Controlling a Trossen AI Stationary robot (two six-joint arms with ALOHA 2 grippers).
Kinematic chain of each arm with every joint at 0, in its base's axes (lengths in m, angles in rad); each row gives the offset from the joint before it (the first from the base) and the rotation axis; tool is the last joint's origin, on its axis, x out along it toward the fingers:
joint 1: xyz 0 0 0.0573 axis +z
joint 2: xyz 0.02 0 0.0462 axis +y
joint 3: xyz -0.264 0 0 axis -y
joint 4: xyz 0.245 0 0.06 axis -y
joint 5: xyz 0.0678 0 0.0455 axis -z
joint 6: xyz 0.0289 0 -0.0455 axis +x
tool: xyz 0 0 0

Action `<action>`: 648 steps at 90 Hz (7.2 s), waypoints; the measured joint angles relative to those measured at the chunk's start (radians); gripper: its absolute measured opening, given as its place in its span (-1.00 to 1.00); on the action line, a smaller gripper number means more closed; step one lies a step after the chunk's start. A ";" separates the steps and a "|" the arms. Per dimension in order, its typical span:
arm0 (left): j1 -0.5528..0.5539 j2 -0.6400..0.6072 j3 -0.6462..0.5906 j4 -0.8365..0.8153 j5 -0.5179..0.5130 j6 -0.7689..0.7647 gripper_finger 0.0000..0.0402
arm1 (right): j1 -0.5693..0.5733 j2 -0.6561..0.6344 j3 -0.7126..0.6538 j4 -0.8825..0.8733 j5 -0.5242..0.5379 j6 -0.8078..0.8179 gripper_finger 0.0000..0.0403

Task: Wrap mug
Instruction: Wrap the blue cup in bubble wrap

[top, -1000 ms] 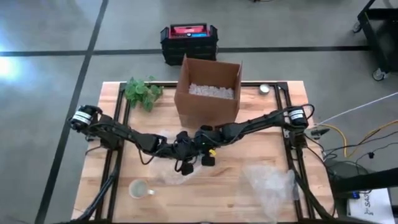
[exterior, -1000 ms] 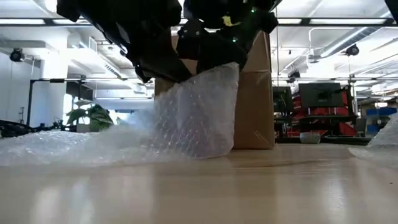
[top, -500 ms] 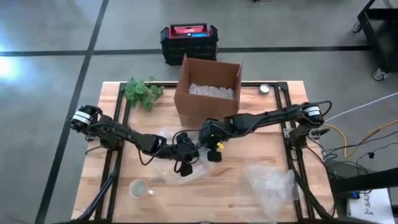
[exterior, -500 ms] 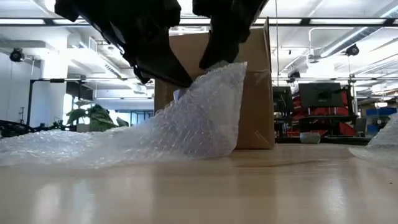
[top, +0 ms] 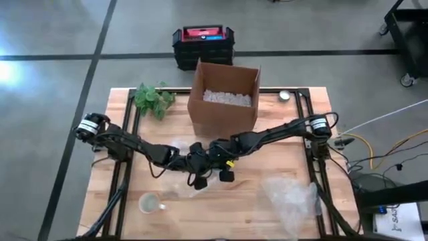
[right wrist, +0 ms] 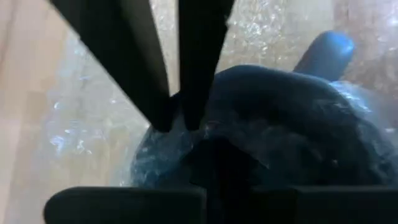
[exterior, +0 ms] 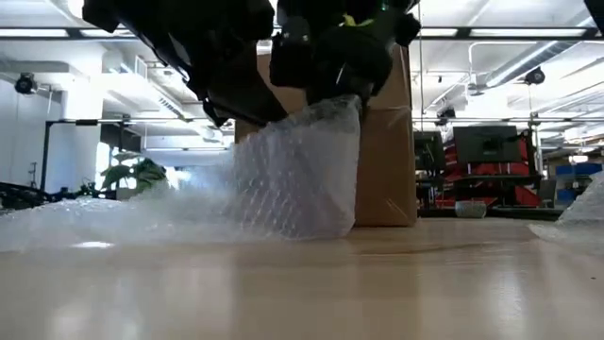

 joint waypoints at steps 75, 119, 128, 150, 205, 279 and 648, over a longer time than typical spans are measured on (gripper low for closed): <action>0.000 0.000 0.000 0.004 0.008 0.001 -0.90 | -0.001 -0.191 0.003 -0.072 0.000 0.019 -0.99; 0.000 0.000 0.000 0.009 0.003 0.000 -0.90 | -0.009 0.022 -0.002 0.038 0.004 0.018 -0.99; 0.000 0.000 0.000 0.010 0.003 0.000 -0.90 | -0.009 0.019 -0.001 0.045 0.009 0.017 -0.99; 0.000 0.000 0.000 0.008 0.003 0.001 -0.90 | -0.007 -0.109 0.007 0.001 0.000 0.020 -0.99; -0.004 -0.050 0.008 -0.006 0.013 0.000 -0.90 | 0.125 -0.332 -0.133 -0.056 0.227 0.067 -0.99; 0.098 -0.326 0.002 -0.915 -0.052 -0.441 -0.32 | 0.268 -0.394 -0.423 0.218 0.369 0.268 -0.99; 0.144 0.033 0.085 0.031 0.224 0.011 0.12 | 0.116 -0.276 -0.512 0.704 0.322 0.063 -0.99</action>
